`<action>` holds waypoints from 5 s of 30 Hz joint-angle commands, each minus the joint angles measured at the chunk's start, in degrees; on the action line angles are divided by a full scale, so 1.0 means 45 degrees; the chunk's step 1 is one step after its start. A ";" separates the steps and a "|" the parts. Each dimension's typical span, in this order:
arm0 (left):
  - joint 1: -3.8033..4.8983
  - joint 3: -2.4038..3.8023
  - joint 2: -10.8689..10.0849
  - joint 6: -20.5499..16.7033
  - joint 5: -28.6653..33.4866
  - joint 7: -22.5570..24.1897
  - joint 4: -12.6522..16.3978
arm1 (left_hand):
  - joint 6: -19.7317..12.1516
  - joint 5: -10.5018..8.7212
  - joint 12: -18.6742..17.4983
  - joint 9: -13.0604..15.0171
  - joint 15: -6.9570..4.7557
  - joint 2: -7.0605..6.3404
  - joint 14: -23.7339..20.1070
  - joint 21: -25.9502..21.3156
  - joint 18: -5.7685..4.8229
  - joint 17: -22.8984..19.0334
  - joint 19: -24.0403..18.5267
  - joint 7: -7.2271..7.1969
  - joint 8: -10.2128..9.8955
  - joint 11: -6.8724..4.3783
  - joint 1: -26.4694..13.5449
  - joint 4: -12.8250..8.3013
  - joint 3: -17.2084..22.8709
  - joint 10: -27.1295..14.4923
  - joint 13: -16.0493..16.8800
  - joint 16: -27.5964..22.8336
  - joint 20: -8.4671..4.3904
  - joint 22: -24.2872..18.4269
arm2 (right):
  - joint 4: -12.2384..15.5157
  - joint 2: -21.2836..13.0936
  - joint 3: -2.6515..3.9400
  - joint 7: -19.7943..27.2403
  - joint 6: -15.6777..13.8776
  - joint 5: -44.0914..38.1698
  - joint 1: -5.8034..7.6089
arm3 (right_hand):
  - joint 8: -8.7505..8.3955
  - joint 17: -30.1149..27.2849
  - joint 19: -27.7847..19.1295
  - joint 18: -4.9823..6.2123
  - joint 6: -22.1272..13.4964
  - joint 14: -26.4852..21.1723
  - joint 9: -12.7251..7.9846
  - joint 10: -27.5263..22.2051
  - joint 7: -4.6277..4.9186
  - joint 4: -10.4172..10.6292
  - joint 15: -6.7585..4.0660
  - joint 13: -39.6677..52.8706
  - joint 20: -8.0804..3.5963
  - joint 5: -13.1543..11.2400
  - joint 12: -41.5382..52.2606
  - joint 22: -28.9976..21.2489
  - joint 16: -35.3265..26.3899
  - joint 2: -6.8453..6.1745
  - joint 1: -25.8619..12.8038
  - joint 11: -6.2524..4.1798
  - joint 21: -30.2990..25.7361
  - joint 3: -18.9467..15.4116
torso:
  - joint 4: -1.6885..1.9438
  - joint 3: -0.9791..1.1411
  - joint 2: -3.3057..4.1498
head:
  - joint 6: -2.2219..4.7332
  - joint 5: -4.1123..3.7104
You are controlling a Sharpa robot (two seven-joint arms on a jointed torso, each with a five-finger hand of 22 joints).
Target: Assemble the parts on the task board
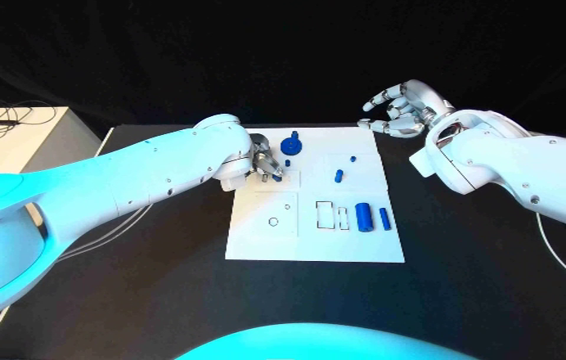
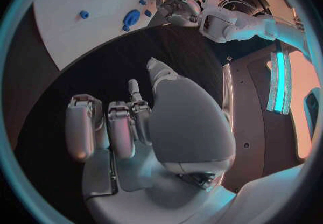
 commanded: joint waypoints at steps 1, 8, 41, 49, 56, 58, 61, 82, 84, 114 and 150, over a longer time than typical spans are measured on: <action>0.0003 0.0004 0.0013 0.0282 -0.0008 0.0024 0.0026 | 0.0436 0.0059 0.0036 0.1699 -0.0124 0.0121 0.1325 0.0066 -0.0166 0.3355 0.0075 -0.0383 0.0026 -0.0031 0.0014 -0.2244 0.2193 0.0057 -0.0011 0.0043 0.0018 0.0012 | 0.0008 0.0007 0.0006 0.0035 0.0171 -0.0133 -0.0007 | 0.0083 0.3355 0.0482 -0.0005 -0.0097 0.1304 0.0017 0.0117 0.0030 0.0052 -0.0051 0.2196 -0.0014 -0.0080 -0.0036 0.1418 0.0054 -0.0001 -0.0104 -0.0025 -0.0072 0.0021 | 0.0002 -0.0001 -0.0005 | -0.0004 0.0000; 0.0003 0.0003 0.0049 0.0043 -0.0170 0.0096 -0.0009 | 0.0442 0.0066 0.0035 0.1703 -0.0127 0.0123 0.1325 0.0073 -0.0170 0.3355 0.0083 -0.0385 0.0016 -0.0033 0.0012 -0.2251 0.2193 0.0059 -0.0008 0.0043 0.0015 0.0030 | 0.0009 0.0018 0.0006 0.0034 0.0173 -0.0133 -0.0008 | 0.0083 0.3355 0.0482 -0.0005 -0.0097 0.1304 0.0017 0.0117 0.0030 0.0052 -0.0051 0.2196 -0.0014 -0.0080 -0.0036 0.1418 0.0054 -0.0001 -0.0104 -0.0025 -0.0072 0.0021 | -0.0002 0.0003 -0.0007 | -0.0011 0.0007; -0.0006 -0.0016 0.0089 0.0470 -0.0346 0.0030 -0.0109 | 0.0454 0.0071 0.0030 0.1711 -0.0131 0.0127 0.1325 0.0076 -0.0171 0.3355 0.0086 -0.0388 -0.0003 -0.0036 0.0008 -0.2264 0.2189 0.0060 -0.0011 0.0043 0.0010 0.0035 | 0.0058 0.0003 0.0006 0.0022 0.0196 -0.0135 -0.0011 | 0.0083 0.3355 0.0482 -0.0005 -0.0097 0.1304 0.0017 0.0117 0.0030 0.0052 -0.0051 0.2196 -0.0014 -0.0080 -0.0036 0.1418 0.0054 -0.0001 -0.0104 -0.0025 -0.0072 0.0021 | -0.0005 0.0004 -0.0008 | -0.0127 -0.0025; -0.0005 -0.0017 0.0126 0.0238 -0.0330 0.0058 -0.0103 | 0.0460 0.0072 0.0039 0.1715 -0.0133 0.0124 0.1325 0.0078 -0.0172 0.3355 0.0087 -0.0389 -0.0013 -0.0038 0.0010 -0.2277 0.2184 0.0072 0.0010 0.0043 0.0010 0.0038 | 0.0072 -0.0006 0.0006 0.0022 0.0196 -0.0140 -0.0011 | 0.0083 0.3355 0.0482 -0.0005 -0.0097 0.1304 0.0017 0.0117 0.0030 0.0052 -0.0051 0.2196 -0.0014 -0.0080 -0.0036 0.1418 0.0054 -0.0001 -0.0104 -0.0025 -0.0072 0.0021 | -0.0007 0.0010 -0.0008 | -0.0128 -0.0024; -0.0013 -0.0046 0.0251 0.0351 -0.0262 0.0048 -0.0198 | 0.0460 0.0072 0.0039 0.1715 -0.0133 0.0124 0.1325 0.0078 -0.0172 0.3355 0.0087 -0.0389 -0.0013 -0.0038 0.0010 -0.2277 0.2184 0.0072 0.0010 0.0043 0.0010 0.0038 | 0.0086 -0.0010 0.0006 0.0016 0.0201 -0.0151 -0.0011 | 0.0083 0.3355 0.0482 -0.0005 -0.0097 0.1304 0.0017 0.0117 0.0030 0.0052 -0.0051 0.2196 -0.0014 -0.0080 -0.0036 0.1418 0.0054 -0.0001 -0.0104 -0.0025 -0.0072 0.0021 | -0.0033 0.0012 0.0000 | -0.0156 -0.0027; -0.0016 -0.0074 0.0267 0.0460 -0.0228 0.0029 -0.0219 | 0.0465 0.0072 0.0031 0.1718 -0.0134 0.0126 0.1325 0.0082 -0.0174 0.3355 0.0092 -0.0389 -0.0020 -0.0038 0.0006 -0.2278 0.2180 0.0066 -0.0004 0.0043 0.0009 0.0049 | 0.0089 -0.0016 0.0006 0.0013 0.0203 -0.0156 -0.0011 | 0.0083 0.3355 0.0482 -0.0005 -0.0097 0.1304 0.0017 0.0117 0.0030 0.0052 -0.0051 0.2196 -0.0014 -0.0080 -0.0036 0.1418 0.0054 -0.0001 -0.0104 -0.0025 -0.0072 0.0021 | -0.0032 0.0016 -0.0012 | -0.0173 -0.0032; -0.0019 -0.0170 0.0268 0.0644 -0.0188 -0.0003 -0.0220 | 0.0467 0.0070 0.0020 0.1719 -0.0134 0.0122 0.1325 0.0078 -0.0172 0.3355 0.0087 -0.0388 -0.0023 -0.0037 -0.0001 -0.2276 0.2173 0.0054 -0.0025 0.0043 0.0009 0.0039 | 0.0094 -0.0026 0.0006 0.0010 0.0204 -0.0164 -0.0011 | 0.0083 0.3355 0.0482 -0.0005 -0.0097 0.1304 0.0017 0.0117 0.0030 0.0052 -0.0051 0.2196 -0.0014 -0.0080 -0.0036 0.1418 0.0054 -0.0001 -0.0104 -0.0025 -0.0072 0.0021 | -0.0014 0.0019 -0.0018 | -0.0193 -0.0057; -0.0041 -0.0401 0.0558 -0.0031 0.0049 0.0010 -0.0419 | 0.0394 -0.0264 -0.0084 0.1848 -0.0159 0.0225 0.1325 0.0062 -0.0177 0.3355 0.0086 -0.0509 -0.0202 -0.0099 -0.0386 -0.1855 0.1300 0.0053 -0.0186 0.0043 -0.0011 0.0065 | 0.0130 -0.0029 0.0006 0.0047 0.0160 -0.0175 -0.0011 | 0.0142 0.3355 0.0477 0.0001 -0.0132 0.1304 0.0030 0.0096 0.0029 0.0046 -0.0052 0.2174 -0.0014 -0.0083 -0.0055 0.1400 0.0054 0.0007 -0.0141 -0.0027 -0.0103 0.0005 | -0.0010 0.0013 -0.0012 | -0.0178 -0.0127; -0.0042 -0.0402 0.0574 -0.0162 0.0065 0.0009 -0.0448 | 0.0331 -0.0349 -0.0190 0.1826 -0.0171 0.0317 0.1325 0.0037 -0.0175 0.3355 0.0075 -0.0555 -0.0397 -0.0130 -0.0537 -0.1517 0.0630 -0.0085 -0.0361 0.0043 -0.0037 0.0047 | 0.0133 -0.0031 0.0006 0.0049 0.0155 -0.0174 -0.0011 | 0.0142 0.3355 0.0477 0.0001 -0.0132 0.1304 0.0030 0.0096 0.0029 0.0046 -0.0052 0.2174 -0.0014 -0.0083 -0.0055 0.1400 0.0054 0.0007 -0.0141 -0.0027 -0.0103 0.0005 | -0.0009 0.0014 -0.0016 | -0.0170 -0.0137; -0.0052 -0.0379 0.0291 -0.0181 0.0101 -0.0028 -0.0373 | 0.0727 -0.2011 -0.0056 0.1526 -0.0015 0.0084 0.1325 -0.0070 -0.0164 0.3355 0.0057 -0.0359 -0.1385 0.0075 0.0035 0.1151 -0.5570 -0.0419 -0.0342 0.0043 0.0059 0.0029 | 0.0149 -0.0072 0.0006 0.0218 -0.0083 -0.0119 -0.0014 | 0.0156 0.3355 0.0466 0.0009 -0.0164 0.1304 0.0032 0.0064 0.0031 0.0041 -0.0052 0.2145 -0.0015 -0.0077 -0.0083 0.1373 0.0054 0.0005 -0.0144 -0.0025 -0.0139 0.0000 | 0.0012 -0.0002 -0.0003 | -0.0105 -0.0262; 0.0010 0.1367 -0.0522 -0.0532 0.0301 0.0259 -0.0169 | 0.0139 -0.3815 -0.0187 0.1059 0.0190 0.2226 0.1325 -0.0202 -0.0122 0.3355 -0.0052 -0.0081 -0.2230 0.0319 0.1514 0.1197 -1.0065 -0.0910 -0.0815 0.0043 0.0221 -0.0129 | 0.0010 -0.0118 0.0006 0.0219 -0.0105 -0.0114 -0.0034 | 0.0174 0.3355 0.0460 0.0013 -0.0183 0.1304 0.0035 0.0059 0.0032 0.0042 -0.0052 0.2140 -0.0015 -0.0070 -0.0088 0.1358 0.0054 0.0003 -0.0152 -0.0024 -0.0160 -0.0007 | -0.0053 0.0024 0.0031 | 0.0331 -0.0186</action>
